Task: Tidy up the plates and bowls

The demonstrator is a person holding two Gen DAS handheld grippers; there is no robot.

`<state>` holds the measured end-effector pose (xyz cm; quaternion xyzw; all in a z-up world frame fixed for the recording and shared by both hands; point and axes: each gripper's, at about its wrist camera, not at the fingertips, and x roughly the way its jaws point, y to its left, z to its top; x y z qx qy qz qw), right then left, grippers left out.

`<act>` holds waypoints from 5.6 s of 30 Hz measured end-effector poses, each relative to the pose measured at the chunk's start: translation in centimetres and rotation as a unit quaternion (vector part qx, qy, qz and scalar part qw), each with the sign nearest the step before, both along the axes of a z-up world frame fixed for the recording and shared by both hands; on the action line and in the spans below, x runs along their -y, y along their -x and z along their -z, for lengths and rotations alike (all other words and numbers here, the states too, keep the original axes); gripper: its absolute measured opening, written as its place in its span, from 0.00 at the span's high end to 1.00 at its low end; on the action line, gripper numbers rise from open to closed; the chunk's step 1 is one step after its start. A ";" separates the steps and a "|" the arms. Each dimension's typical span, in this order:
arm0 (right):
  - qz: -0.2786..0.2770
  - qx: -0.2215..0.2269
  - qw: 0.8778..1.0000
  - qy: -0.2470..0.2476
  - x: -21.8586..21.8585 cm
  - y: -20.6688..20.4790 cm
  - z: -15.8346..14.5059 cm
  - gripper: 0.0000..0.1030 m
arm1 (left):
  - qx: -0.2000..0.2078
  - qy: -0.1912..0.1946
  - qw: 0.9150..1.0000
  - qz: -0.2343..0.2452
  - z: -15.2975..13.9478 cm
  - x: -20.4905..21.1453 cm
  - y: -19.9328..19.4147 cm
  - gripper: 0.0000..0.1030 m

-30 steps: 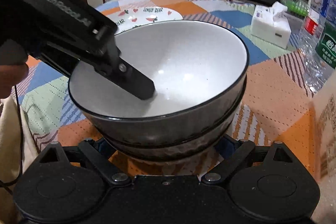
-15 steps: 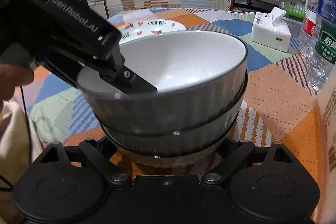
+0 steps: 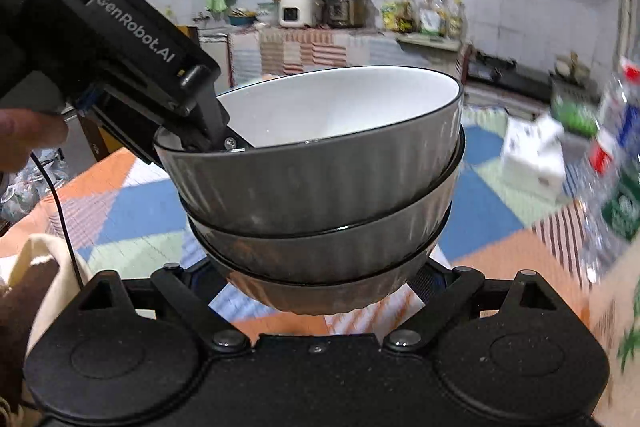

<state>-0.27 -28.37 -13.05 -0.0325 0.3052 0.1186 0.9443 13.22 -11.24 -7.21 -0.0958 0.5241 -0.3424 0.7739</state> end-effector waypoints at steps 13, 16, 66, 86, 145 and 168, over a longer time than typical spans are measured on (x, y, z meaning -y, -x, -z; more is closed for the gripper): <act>-0.083 0.023 0.996 0.007 -2.4 -7.6 -2.1 0.08 | 0.011 -0.029 0.998 -0.054 -2.3 -3.7 -5.8 0.63; -0.097 0.011 0.995 0.012 -3.0 -9.3 -1.6 0.08 | 0.001 -0.040 0.998 -0.056 -1.4 -4.1 -7.8 0.63; -0.009 -0.085 0.995 0.052 -3.4 -12.3 1.3 0.08 | 0.079 -0.099 0.988 -0.094 3.7 -1.0 -8.9 0.60; 0.101 -0.093 0.990 0.013 -2.0 -7.5 -5.0 0.08 | 0.121 -0.093 0.980 -0.128 -4.0 -5.3 -2.1 0.39; 0.245 -0.049 0.967 0.054 -6.3 3.3 -9.4 0.07 | 0.251 -0.161 0.940 -0.168 -5.6 -9.1 10.7 0.03; 0.249 -0.062 0.965 0.049 -6.0 3.2 -8.9 0.07 | 0.264 -0.154 0.937 -0.171 -5.7 -9.5 11.2 0.03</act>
